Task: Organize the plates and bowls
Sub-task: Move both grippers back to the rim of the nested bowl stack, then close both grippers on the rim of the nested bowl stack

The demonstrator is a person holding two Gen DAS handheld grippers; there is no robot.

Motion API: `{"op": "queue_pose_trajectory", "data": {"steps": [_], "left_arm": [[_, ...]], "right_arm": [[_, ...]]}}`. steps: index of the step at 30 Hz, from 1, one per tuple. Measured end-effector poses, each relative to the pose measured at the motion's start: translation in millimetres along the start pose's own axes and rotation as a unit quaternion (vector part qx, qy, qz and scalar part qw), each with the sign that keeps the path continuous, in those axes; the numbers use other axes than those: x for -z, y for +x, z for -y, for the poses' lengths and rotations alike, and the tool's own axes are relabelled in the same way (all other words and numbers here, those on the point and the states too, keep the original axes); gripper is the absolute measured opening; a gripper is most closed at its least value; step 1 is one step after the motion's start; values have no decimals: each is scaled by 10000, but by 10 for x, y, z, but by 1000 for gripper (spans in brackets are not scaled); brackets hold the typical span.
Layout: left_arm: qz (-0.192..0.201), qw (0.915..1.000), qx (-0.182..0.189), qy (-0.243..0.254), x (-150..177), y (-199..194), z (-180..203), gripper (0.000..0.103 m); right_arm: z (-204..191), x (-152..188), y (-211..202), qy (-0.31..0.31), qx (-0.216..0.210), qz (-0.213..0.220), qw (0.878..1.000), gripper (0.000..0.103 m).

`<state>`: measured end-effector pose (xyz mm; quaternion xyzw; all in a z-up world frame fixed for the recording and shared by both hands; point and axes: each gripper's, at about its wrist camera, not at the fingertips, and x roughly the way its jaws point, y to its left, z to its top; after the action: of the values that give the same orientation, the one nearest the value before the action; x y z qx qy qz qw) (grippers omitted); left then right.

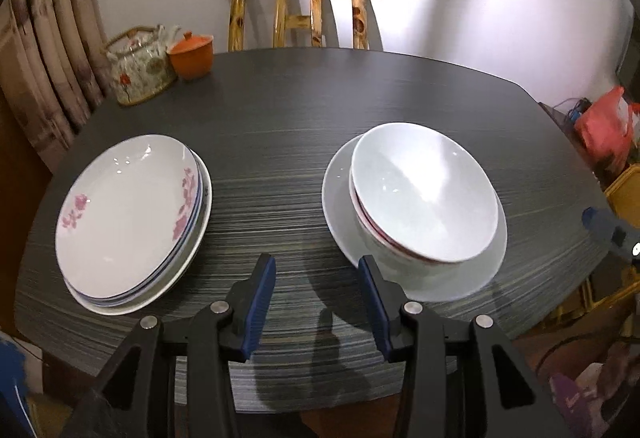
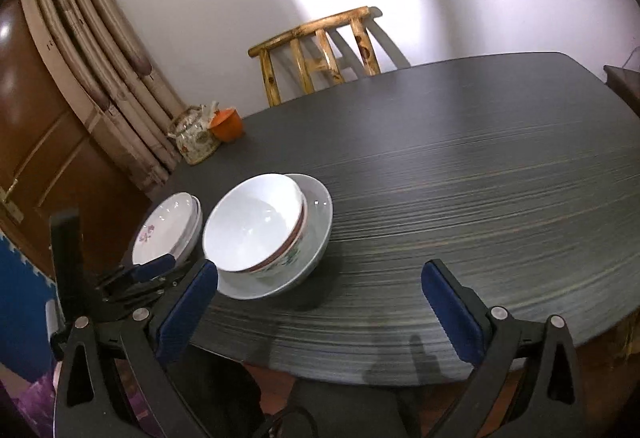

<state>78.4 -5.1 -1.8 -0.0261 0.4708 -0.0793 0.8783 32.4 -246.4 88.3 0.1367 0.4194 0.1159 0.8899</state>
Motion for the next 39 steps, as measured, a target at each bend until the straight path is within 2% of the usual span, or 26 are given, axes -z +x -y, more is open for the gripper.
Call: {"op": "queue_pose_trajectory", "data": {"steps": [2,7,9,10,11,12,13,14,18,21,28,33,39], "left_arm": [[-65,9999,71,-110,-49,48,-58,47],[-180,9990,240,-316,-146,99,-139,47],[-213,9984,373,-363,-166,112,-158,47],[-231,9979,451,-402,-178,125,-168,47],[-261,9973,534,-427,-189,139,-176,47],[-310,9967,611,-430,-200,160,-172,47],[-352,9967,609,-414,-212,180,-162,47],[-375,9968,581,-391,-217,194,-147,47],[-526,9960,600,-401,-244,286,-155,47],[-645,9947,654,-462,-254,356,-168,47],[-815,9933,674,-458,-296,457,-161,47],[-978,9904,753,-625,-307,541,-195,47],[-970,9913,727,-512,-324,590,-165,47]], "right_arm": [[24,-24,61,-47,53,-63,10000,102],[70,-41,260,-100,48,-220,9997,101],[91,-48,324,-98,54,-281,9995,98],[94,-58,354,-106,25,-300,9995,90],[94,-66,371,-140,53,-324,9994,72],[86,-84,416,-232,136,-391,9989,62],[90,-98,451,-265,140,-448,9985,46],[116,-122,516,-221,61,-562,9982,43],[197,-192,625,57,-275,-682,9973,44],[173,-238,714,2,-348,-811,9961,44],[281,-299,991,289,-524,-1291,9898,44],[312,-363,1160,357,-512,-1535,9862,44],[282,-396,1316,243,-470,-1789,9824,39]]}}
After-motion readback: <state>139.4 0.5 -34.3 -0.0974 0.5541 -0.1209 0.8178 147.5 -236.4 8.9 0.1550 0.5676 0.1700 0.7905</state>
